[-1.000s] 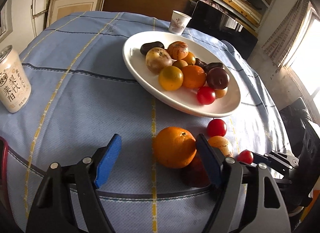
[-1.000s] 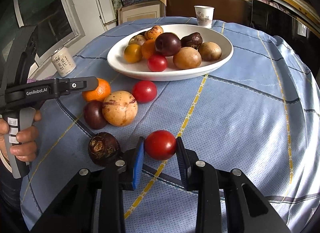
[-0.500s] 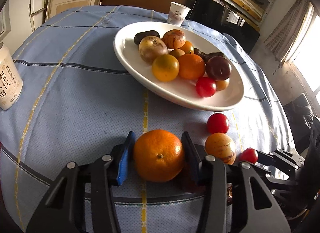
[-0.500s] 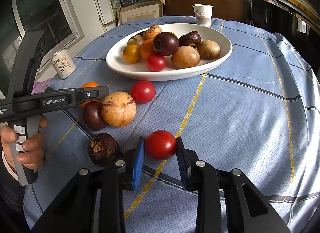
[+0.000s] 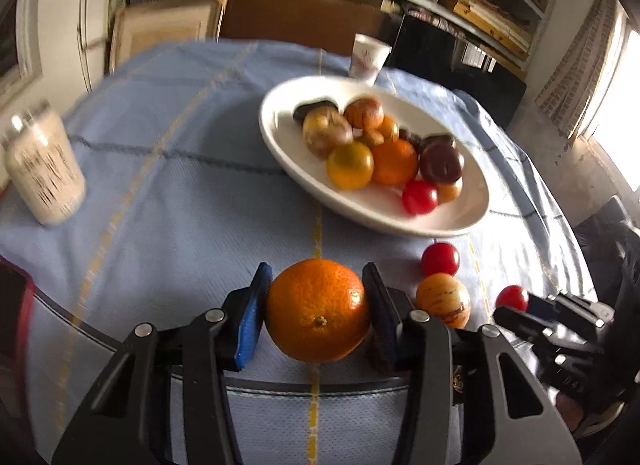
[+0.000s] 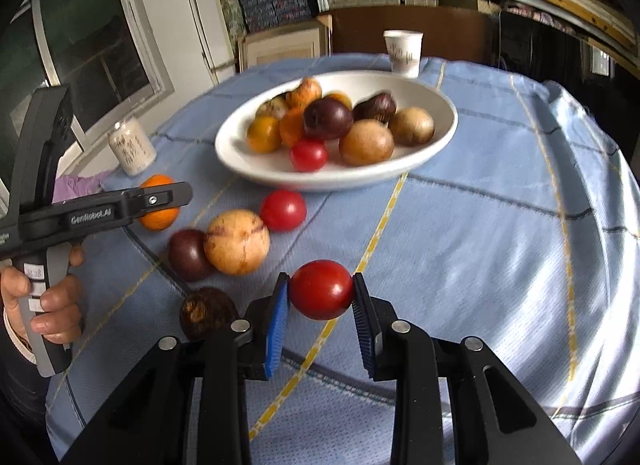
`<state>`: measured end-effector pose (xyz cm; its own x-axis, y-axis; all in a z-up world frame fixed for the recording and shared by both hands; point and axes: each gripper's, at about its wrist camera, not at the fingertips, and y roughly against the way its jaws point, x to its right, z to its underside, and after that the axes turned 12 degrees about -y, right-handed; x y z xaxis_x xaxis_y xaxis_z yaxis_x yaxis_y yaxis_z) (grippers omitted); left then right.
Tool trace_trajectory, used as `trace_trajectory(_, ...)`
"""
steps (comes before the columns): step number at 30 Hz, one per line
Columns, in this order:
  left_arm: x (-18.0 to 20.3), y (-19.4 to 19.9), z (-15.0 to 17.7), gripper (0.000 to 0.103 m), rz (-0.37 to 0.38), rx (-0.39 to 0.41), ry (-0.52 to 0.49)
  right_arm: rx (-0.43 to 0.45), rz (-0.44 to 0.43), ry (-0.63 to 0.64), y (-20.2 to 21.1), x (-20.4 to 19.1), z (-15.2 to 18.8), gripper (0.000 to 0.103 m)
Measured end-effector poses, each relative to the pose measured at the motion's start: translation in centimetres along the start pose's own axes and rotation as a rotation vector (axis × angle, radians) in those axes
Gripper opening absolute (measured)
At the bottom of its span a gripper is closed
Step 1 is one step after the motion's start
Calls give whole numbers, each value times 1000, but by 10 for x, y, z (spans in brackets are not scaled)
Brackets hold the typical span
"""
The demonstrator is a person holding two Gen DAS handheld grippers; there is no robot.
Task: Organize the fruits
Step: 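Carry the tomato onto the plate with the right tool while the left tool places the orange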
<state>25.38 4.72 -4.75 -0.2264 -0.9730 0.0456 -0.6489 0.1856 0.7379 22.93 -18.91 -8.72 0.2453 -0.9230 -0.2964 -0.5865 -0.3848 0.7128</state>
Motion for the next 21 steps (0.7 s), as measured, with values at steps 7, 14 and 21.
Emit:
trace_trajectory(7, -2, 8, -34, 46, 64, 67, -53, 124, -30, -52, 11, 7, -48, 31)
trace_trajectory(14, -16, -27, -92, 46, 18, 100, -36, 203, -47, -132, -23, 15, -124, 31)
trace_trajectory(21, -29, -67, -116, 46, -7, 62, -17, 137, -32, -163, -77, 17, -162, 31)
